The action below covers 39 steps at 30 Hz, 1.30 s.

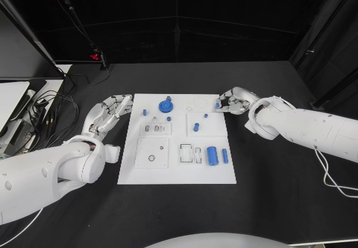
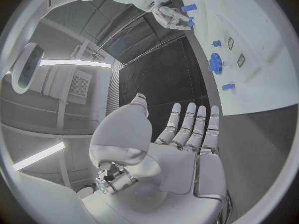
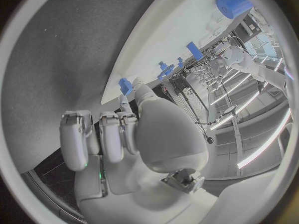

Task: Assemble the parts on the task board

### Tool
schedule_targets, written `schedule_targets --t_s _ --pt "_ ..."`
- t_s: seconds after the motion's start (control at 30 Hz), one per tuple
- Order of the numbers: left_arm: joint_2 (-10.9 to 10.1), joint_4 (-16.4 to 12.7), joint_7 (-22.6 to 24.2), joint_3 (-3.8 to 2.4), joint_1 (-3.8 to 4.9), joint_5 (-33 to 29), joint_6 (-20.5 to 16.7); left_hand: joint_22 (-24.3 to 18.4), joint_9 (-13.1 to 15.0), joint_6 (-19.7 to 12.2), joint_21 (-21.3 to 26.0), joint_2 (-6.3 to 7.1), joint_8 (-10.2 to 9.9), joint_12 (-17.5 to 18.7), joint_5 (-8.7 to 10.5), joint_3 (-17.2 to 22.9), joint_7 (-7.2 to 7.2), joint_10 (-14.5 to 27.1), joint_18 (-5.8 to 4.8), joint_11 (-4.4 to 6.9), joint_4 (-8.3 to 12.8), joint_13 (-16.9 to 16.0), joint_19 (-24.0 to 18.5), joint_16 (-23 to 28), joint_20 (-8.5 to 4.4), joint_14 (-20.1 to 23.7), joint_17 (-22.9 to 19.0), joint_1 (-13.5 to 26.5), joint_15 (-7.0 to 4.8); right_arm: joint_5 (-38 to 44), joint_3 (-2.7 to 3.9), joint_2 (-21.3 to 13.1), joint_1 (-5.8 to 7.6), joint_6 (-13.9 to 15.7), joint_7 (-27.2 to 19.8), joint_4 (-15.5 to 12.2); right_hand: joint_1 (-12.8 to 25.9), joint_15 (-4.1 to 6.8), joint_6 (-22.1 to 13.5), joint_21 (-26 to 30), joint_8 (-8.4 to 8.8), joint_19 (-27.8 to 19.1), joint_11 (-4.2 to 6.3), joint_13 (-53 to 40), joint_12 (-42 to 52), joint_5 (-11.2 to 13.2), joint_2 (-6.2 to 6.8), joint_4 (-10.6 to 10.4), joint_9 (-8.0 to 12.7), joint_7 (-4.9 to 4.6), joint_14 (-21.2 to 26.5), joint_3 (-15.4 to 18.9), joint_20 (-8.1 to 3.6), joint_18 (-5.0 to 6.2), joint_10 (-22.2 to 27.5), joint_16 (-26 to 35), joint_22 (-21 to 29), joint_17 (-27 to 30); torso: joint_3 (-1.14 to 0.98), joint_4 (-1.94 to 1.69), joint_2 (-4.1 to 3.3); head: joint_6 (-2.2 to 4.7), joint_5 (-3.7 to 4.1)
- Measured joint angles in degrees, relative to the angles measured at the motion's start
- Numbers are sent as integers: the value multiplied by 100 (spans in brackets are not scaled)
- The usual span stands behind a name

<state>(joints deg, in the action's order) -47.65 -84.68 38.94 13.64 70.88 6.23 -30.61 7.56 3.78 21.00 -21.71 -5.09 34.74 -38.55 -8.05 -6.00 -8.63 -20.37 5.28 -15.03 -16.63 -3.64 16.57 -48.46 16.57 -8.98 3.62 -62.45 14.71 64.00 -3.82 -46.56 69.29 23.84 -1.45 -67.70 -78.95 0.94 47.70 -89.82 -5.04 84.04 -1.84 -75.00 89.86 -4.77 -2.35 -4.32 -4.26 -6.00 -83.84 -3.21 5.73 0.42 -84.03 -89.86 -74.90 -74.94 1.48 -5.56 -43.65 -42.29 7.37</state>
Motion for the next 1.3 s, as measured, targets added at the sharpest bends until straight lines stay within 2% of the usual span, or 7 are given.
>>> schedule_targets --t_s 0.27,0.37,0.47,1.0,1.3 --pt "-8 -5 0 0 0 0 0 0 0 0 0 0 0 0 0 0 0 0 0 0 0 0 0 0 0 0 0 0 0 12 0 32 -1 -9 6 25 0 0 36 0 0 -20 0 0 0 0 0 14 -6 4 0 -14 -20 0 0 0 0 0 2 0 0 -31 5" --pt "-9 -5 0 0 0 0 0 0 0 0 0 0 0 0 0 0 0 0 0 0 0 0 0 0 0 0 0 0 0 14 0 44 -1 -22 17 26 -41 21 78 0 -28 1 27 0 0 0 -24 32 -8 45 -21 -33 -41 0 16 0 0 1 3 0 0 -51 -3" --pt "-9 -6 0 0 0 0 0 0 0 0 0 0 0 0 0 0 0 0 0 0 0 0 0 0 0 0 0 0 0 17 0 48 -1 -40 35 25 -75 21 106 0 -44 1 42 -1 0 -40 -16 55 -13 17 -21 -55 -41 0 0 0 0 1 3 0 0 -66 -17" --pt "-14 -8 0 0 0 0 2 0 0 0 0 0 0 0 0 0 0 0 0 0 0 0 0 0 0 0 0 0 0 30 0 52 -4 -59 99 27 -128 41 252 0 -73 -6 42 -9 1 -67 -69 72 -27 55 0 -72 -48 -1 0 0 0 2 3 0 2 -85 -40" --pt "-19 -11 0 0 0 0 2 0 0 0 0 0 0 0 0 0 0 0 0 0 0 0 0 0 0 0 0 0 0 33 0 69 -6 -38 101 31 -168 62 507 0 -139 2 83 -6 5 -88 -109 58 -44 69 -21 -142 -80 0 0 0 0 2 3 0 2 -83 -47"
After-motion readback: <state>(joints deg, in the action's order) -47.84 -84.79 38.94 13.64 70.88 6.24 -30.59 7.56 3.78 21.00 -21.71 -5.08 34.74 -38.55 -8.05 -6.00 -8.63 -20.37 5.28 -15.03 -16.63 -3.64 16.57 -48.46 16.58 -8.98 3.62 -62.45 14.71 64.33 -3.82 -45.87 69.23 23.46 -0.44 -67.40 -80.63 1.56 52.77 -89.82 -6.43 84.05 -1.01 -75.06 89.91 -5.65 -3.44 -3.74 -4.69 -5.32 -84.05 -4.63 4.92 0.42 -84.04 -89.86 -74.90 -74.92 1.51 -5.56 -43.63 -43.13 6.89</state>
